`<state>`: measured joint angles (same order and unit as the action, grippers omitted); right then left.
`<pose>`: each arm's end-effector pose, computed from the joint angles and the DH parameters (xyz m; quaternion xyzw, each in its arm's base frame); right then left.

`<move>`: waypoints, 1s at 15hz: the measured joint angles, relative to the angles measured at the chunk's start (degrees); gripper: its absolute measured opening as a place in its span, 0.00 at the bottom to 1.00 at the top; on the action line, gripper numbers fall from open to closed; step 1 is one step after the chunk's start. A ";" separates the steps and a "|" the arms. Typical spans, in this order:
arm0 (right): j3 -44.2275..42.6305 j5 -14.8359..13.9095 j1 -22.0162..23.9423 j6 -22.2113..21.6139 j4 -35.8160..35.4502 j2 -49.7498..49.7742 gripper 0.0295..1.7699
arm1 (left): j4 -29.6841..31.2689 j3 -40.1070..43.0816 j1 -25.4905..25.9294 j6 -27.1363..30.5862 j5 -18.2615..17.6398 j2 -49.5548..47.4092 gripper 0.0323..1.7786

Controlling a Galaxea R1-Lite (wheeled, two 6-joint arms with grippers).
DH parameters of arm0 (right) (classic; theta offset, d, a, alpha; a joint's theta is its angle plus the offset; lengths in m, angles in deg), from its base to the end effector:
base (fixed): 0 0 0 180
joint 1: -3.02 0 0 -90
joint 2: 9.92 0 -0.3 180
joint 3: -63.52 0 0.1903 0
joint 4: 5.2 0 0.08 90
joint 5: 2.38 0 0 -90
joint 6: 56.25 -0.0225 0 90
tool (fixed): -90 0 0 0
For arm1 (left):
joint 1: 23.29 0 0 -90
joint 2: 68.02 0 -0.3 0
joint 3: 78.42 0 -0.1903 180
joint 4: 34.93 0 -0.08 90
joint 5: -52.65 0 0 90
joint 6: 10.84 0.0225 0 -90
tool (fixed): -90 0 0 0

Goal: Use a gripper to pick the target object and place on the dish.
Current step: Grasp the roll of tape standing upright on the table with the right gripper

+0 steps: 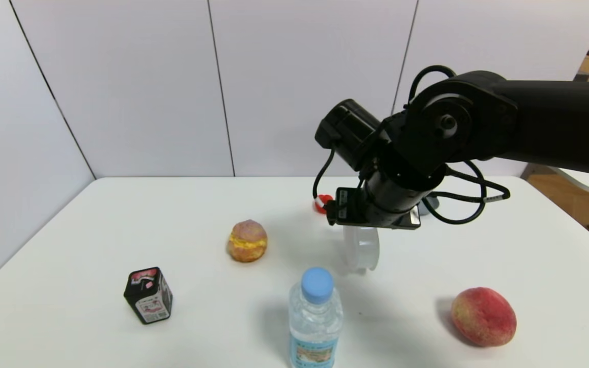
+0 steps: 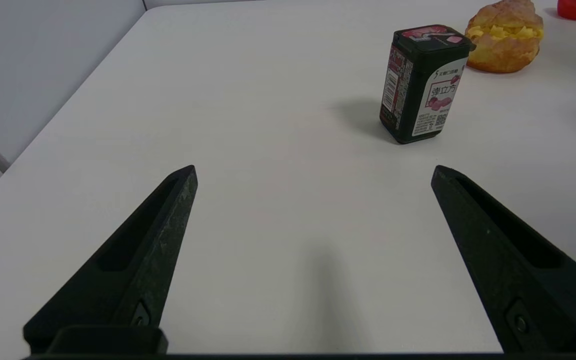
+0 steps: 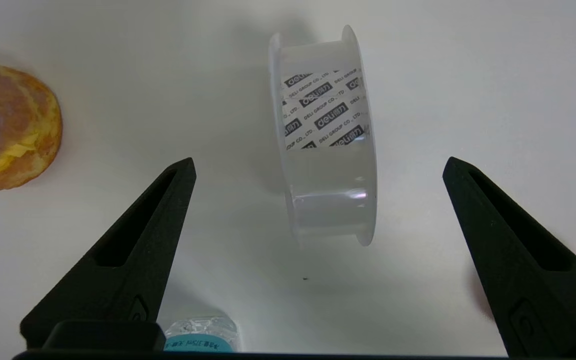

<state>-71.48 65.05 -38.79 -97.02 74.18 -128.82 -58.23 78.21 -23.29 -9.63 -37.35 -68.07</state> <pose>0.2839 0.2423 0.2254 0.0304 0.4657 -0.0213 0.8842 -0.0229 0.0000 0.0756 0.0106 -0.0010 0.0000 0.9999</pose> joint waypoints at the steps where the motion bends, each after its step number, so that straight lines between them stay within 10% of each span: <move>1: 0.00 0.24 0.17 0.09 0.00 -0.46 0.97 | 0.00 0.00 0.00 0.00 -0.02 0.00 0.95; 15: 0.09 3.72 2.34 0.72 0.13 -5.40 0.97 | 0.00 0.00 0.00 0.02 -0.02 0.00 0.95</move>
<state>-71.39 68.77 -36.45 -96.30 74.31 -134.22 -58.23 78.21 -23.29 -9.61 -37.37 -68.07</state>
